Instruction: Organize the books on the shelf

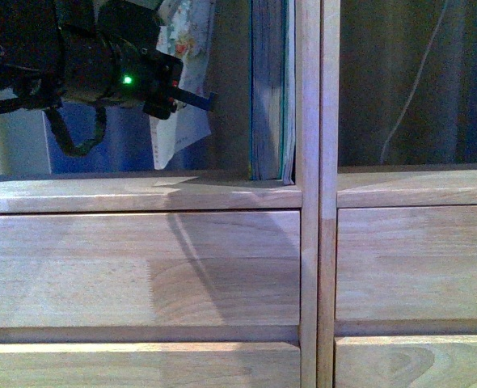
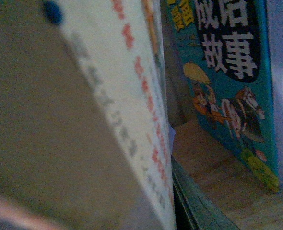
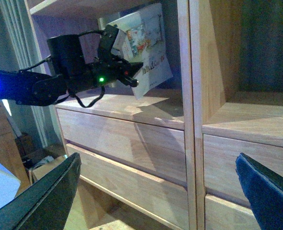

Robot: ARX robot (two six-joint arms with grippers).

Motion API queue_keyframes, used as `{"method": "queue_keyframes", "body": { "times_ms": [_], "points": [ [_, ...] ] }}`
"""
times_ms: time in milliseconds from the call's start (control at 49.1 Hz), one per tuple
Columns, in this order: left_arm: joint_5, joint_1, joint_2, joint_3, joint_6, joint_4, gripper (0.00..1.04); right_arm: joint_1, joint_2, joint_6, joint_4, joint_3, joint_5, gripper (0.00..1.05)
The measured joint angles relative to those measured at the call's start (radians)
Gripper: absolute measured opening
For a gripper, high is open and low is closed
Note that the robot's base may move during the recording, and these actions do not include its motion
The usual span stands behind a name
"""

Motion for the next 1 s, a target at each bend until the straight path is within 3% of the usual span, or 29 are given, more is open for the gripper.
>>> {"method": "queue_keyframes", "body": {
  "times_ms": [265, 366, 550, 774, 916, 997],
  "points": [
    [-0.048, -0.051, 0.089, 0.069, 0.025, -0.026, 0.07, 0.0, 0.0, 0.0, 0.0, 0.0, 0.0, 0.98],
    [-0.064, -0.05, 0.187, 0.223, 0.03, -0.098, 0.07, 0.0, 0.0, -0.001, 0.0, 0.0, 0.0, 0.98],
    [-0.055, -0.043, 0.253, 0.343, 0.024, -0.172, 0.38, 0.0, 0.0, -0.001, 0.0, 0.0, 0.0, 0.98],
    [-0.015, -0.048, 0.269, 0.392, 0.018, -0.15, 0.76, 0.0, 0.0, -0.001, 0.0, 0.0, 0.0, 0.98],
    [0.013, -0.053, 0.26, 0.355, 0.028, -0.115, 0.95, 0.0, 0.0, -0.001, 0.0, 0.0, 0.0, 0.98],
    [0.017, -0.055, 0.251, 0.328, 0.054, -0.097, 0.98, 0.0, 0.0, -0.001, 0.0, 0.0, 0.0, 0.98]
  ]
}}
